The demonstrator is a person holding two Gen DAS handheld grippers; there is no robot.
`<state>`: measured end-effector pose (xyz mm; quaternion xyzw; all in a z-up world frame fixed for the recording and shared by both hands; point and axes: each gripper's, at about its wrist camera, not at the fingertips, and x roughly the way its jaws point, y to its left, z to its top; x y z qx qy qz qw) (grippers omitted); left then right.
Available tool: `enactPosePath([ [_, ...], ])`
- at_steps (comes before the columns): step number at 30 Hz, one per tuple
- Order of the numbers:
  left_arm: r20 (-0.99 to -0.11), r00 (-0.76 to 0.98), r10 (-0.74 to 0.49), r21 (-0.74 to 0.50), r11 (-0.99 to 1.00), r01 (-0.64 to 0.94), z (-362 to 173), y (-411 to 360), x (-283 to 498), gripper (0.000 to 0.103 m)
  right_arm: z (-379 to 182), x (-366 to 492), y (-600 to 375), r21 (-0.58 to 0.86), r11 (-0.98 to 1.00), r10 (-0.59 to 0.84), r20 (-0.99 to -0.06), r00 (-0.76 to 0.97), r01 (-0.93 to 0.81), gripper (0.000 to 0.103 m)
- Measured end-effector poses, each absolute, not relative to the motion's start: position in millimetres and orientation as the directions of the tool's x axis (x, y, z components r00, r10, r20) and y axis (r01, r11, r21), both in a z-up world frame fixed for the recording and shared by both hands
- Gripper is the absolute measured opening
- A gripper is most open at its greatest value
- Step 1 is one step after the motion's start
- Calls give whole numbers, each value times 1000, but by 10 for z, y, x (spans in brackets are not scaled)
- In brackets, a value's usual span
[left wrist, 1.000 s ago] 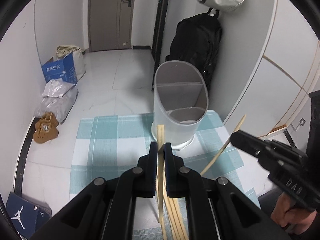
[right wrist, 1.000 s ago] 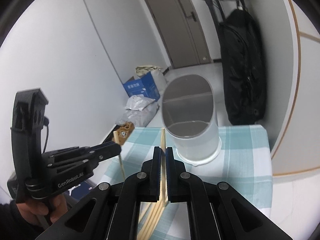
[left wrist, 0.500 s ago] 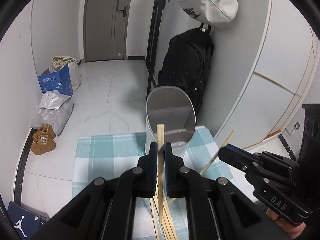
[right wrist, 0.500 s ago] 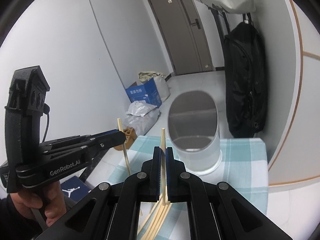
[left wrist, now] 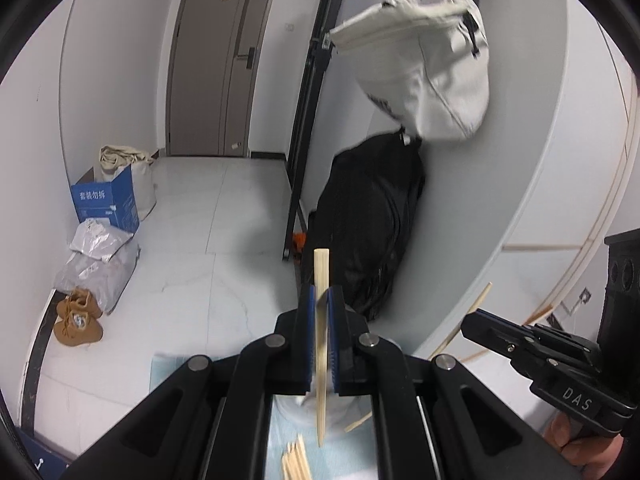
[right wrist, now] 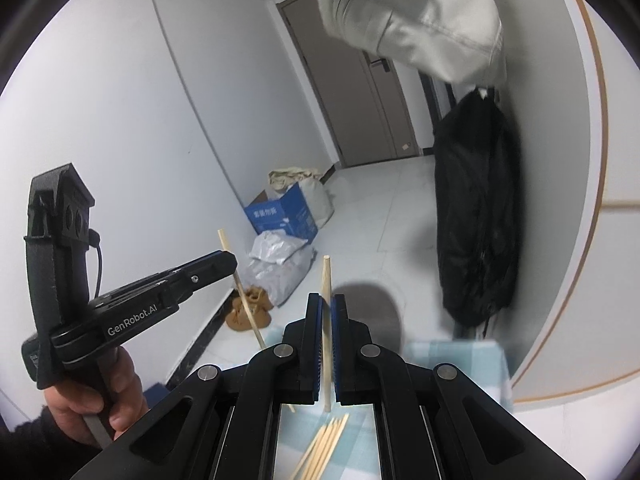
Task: Organize utensils
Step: 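Carry both held chopsticks up over the white utensil holder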
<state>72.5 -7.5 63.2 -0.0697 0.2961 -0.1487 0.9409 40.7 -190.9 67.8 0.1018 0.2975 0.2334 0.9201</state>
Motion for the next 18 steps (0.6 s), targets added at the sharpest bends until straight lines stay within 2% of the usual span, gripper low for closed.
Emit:
enactPosePath([
  [11, -419, 868, -266, -223, 957, 186, 698, -91, 1176, 2, 962, 1088, -1975, 293, 889, 455, -472, 755, -352, 4],
  [18, -446, 852, -276, -207, 957, 202, 444, -155, 1411, 2, 786, 1387, -1896, 273, 895, 446, -493, 747, -354, 4],
])
